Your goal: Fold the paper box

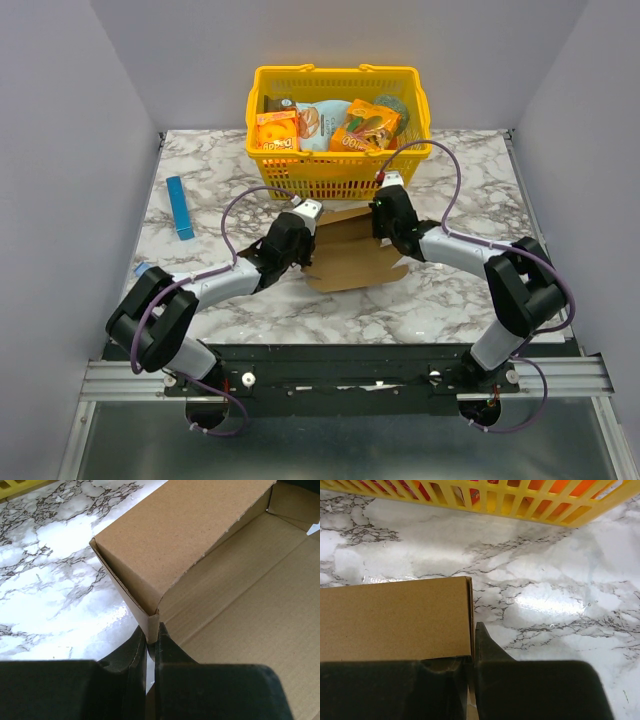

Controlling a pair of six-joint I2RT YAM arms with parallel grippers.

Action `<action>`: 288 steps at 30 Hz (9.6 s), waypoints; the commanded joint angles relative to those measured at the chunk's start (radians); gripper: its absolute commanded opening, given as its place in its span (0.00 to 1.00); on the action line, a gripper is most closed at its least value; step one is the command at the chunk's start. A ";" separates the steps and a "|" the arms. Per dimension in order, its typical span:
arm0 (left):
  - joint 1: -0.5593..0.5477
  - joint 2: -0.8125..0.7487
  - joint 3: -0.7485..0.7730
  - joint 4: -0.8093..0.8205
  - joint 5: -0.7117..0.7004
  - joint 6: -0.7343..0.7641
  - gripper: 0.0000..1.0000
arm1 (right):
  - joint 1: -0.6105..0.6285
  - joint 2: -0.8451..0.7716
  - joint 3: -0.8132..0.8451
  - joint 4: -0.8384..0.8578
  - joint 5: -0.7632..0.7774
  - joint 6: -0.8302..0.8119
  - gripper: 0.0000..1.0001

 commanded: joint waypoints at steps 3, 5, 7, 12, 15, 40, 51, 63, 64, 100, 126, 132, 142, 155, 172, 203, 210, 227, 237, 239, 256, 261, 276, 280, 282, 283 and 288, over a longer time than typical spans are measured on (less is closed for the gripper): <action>-0.008 -0.034 0.020 0.036 0.027 -0.006 0.00 | -0.031 0.037 0.011 -0.042 0.133 0.028 0.10; -0.008 -0.019 0.023 0.040 0.043 -0.010 0.00 | -0.031 0.038 0.019 -0.042 0.074 0.037 0.14; -0.008 -0.002 0.042 0.016 0.039 -0.007 0.00 | -0.031 0.029 0.022 -0.042 0.015 0.051 0.33; 0.004 0.052 0.098 -0.065 0.007 -0.004 0.00 | -0.032 -0.054 0.005 -0.052 -0.076 0.052 0.57; 0.007 0.061 0.105 -0.067 0.019 -0.003 0.00 | -0.031 -0.107 -0.007 -0.058 -0.159 0.035 0.74; 0.029 0.107 0.152 -0.198 0.088 0.135 0.00 | -0.014 -0.539 -0.136 -0.225 -0.389 -0.171 0.82; 0.029 0.007 -0.023 0.077 0.045 0.194 0.20 | 0.041 -0.483 -0.223 -0.081 -0.389 -0.046 0.67; 0.029 -0.074 -0.112 0.114 0.059 0.129 0.75 | 0.204 -0.490 -0.404 0.103 -0.023 0.164 0.59; 0.029 -0.152 -0.152 0.108 0.063 0.114 0.87 | 0.219 -0.502 -0.410 0.100 0.029 0.184 0.59; 0.455 -0.419 0.142 -0.409 0.628 -0.184 0.99 | 0.225 -0.168 0.113 -0.323 -0.392 -0.342 0.87; 0.480 -0.416 0.138 -0.474 0.576 -0.084 0.99 | 0.055 -0.066 0.010 -0.303 -0.510 -0.091 0.61; 0.480 -0.478 0.133 -0.460 0.568 -0.107 0.99 | 0.003 -0.089 -0.128 -0.145 -0.587 0.130 0.65; 0.480 -0.600 0.043 -0.523 0.478 -0.145 0.99 | -0.023 -0.092 -0.263 0.074 -0.596 0.319 0.92; 0.477 -0.553 -0.333 0.040 0.617 -0.519 0.97 | -0.069 -0.115 -0.308 0.102 -0.584 0.291 0.91; 0.328 -0.130 -0.212 0.194 0.659 -0.451 0.62 | -0.069 -0.128 -0.341 0.145 -0.598 0.305 0.91; 0.257 -0.027 0.434 -0.841 0.568 0.262 0.00 | -0.078 -0.580 -0.275 -0.181 -0.332 0.003 1.00; 0.204 0.004 0.523 -0.983 0.582 0.464 0.00 | -0.077 -0.648 -0.401 0.098 -0.494 -0.144 0.97; 0.092 -0.056 0.521 -1.026 0.507 0.577 0.00 | -0.077 -0.444 -0.377 0.295 -0.893 -0.253 0.92; 0.067 -0.093 0.514 -1.012 0.493 0.580 0.00 | -0.077 -0.373 -0.345 0.290 -0.897 -0.253 0.87; 0.066 -0.094 0.512 -1.009 0.482 0.577 0.00 | -0.077 -0.364 -0.334 0.281 -0.907 -0.253 0.81; 0.064 -0.093 0.535 -0.963 0.424 0.530 0.00 | -0.066 -0.351 -0.332 0.295 -0.998 -0.203 0.01; 0.069 -0.112 0.534 -0.828 0.303 0.400 0.77 | -0.065 -0.439 -0.398 0.332 -0.836 -0.213 0.01; 0.296 -0.476 0.038 -0.152 0.398 -0.062 0.99 | -0.066 -0.609 -0.569 0.536 -0.464 -0.239 0.00; 0.311 -0.488 -0.134 0.006 0.387 -0.105 0.99 | -0.066 -0.586 -0.570 0.556 -0.470 -0.241 0.01; 0.326 -0.464 -0.189 0.071 0.390 -0.110 0.99 | -0.066 -0.579 -0.570 0.556 -0.476 -0.239 0.01; 0.328 -0.450 -0.197 0.082 0.398 -0.110 0.98 | -0.068 -0.579 -0.572 0.559 -0.476 -0.239 0.01; 0.328 -0.355 -0.200 0.143 0.413 -0.084 0.91 | -0.066 -0.580 -0.576 0.563 -0.492 -0.239 0.01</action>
